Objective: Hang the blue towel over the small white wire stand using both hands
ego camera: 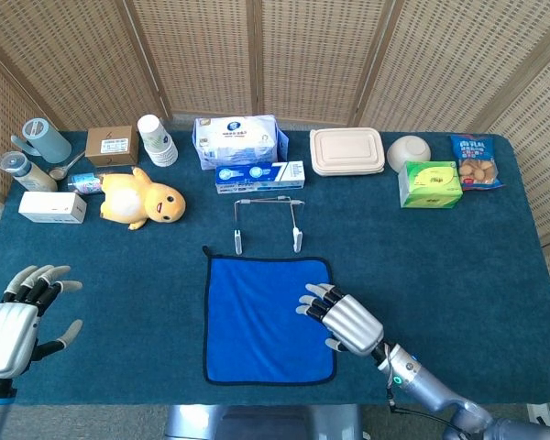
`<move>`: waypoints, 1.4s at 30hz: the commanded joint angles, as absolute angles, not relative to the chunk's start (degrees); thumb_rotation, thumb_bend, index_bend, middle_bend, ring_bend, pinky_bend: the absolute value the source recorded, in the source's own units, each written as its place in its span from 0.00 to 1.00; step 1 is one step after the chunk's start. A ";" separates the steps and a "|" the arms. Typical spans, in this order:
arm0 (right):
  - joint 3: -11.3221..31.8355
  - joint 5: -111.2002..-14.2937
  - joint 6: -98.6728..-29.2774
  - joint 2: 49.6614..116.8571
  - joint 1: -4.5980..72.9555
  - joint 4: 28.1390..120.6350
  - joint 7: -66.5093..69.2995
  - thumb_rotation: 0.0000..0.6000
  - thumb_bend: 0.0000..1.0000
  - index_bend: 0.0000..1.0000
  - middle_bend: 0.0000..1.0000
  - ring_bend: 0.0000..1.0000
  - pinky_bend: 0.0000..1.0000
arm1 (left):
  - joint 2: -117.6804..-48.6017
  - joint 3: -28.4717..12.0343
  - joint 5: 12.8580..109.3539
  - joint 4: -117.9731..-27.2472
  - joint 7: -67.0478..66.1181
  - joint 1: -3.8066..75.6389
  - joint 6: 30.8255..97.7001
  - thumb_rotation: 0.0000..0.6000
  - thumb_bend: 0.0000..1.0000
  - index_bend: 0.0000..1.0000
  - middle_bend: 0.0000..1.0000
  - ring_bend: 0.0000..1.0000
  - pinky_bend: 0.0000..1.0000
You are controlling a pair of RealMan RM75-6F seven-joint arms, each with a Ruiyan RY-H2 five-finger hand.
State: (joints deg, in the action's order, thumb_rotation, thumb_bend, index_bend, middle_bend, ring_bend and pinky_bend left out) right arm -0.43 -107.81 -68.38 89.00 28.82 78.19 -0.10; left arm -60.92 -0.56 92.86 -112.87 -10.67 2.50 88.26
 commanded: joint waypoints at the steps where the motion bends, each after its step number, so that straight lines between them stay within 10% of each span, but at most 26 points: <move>1: -0.46 -107.83 -68.01 90.52 30.31 75.89 1.35 1.00 0.00 0.26 0.26 0.13 0.22 | -61.05 -0.54 92.81 -112.71 -10.61 2.59 88.11 1.00 0.37 0.32 0.23 0.19 0.12; 42: -2.98 -106.43 -67.98 93.45 39.28 57.90 10.23 1.00 0.00 0.27 0.26 0.13 0.22 | -62.96 -0.97 90.72 -111.59 -11.03 3.83 86.48 1.00 0.37 0.32 0.23 0.19 0.12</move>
State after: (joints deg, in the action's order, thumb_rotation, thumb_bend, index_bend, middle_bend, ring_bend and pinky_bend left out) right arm -2.93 -106.47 -67.97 93.50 39.26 57.89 10.23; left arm -62.95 -0.98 90.71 -111.58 -11.02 3.82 86.49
